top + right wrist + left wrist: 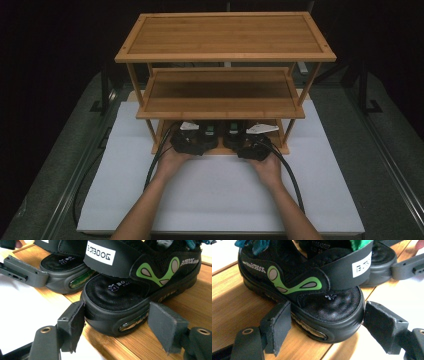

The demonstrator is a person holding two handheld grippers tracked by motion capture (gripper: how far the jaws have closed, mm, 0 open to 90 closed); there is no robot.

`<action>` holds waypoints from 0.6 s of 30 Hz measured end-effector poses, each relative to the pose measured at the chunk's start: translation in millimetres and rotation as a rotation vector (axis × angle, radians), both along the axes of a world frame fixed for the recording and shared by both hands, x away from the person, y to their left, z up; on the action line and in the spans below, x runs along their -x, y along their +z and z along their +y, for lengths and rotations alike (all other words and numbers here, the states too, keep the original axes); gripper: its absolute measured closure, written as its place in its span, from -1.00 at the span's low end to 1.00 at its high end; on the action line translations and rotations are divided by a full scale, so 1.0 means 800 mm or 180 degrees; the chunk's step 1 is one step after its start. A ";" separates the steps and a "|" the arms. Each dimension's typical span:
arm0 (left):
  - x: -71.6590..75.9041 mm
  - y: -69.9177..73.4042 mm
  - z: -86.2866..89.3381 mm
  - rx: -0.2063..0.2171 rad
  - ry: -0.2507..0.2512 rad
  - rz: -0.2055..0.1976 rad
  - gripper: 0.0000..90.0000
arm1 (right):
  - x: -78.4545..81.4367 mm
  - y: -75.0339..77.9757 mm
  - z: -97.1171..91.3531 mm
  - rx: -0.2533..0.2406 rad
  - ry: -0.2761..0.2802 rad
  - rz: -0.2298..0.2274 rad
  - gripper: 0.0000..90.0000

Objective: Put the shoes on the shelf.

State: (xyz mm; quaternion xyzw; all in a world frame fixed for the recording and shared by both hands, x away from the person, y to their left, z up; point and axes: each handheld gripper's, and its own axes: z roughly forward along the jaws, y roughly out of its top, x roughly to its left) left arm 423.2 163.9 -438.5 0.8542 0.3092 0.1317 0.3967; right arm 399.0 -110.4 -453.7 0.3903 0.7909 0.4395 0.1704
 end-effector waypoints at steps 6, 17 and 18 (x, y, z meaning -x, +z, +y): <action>0.003 0.001 -0.001 0.0000 0.0054 -0.0016 -0.50 | 0.001 0.000 0.001 0.0000 -0.0013 -0.0011 -0.33; 0.025 0.017 -0.002 0.0102 0.0012 -0.0013 -0.49 | 0.017 0.016 -0.007 -0.0049 0.0036 0.0112 -0.39; 0.028 0.018 0.001 0.0056 -0.0009 -0.0031 -0.49 | 0.019 0.018 -0.008 -0.0056 0.0050 0.0124 -0.40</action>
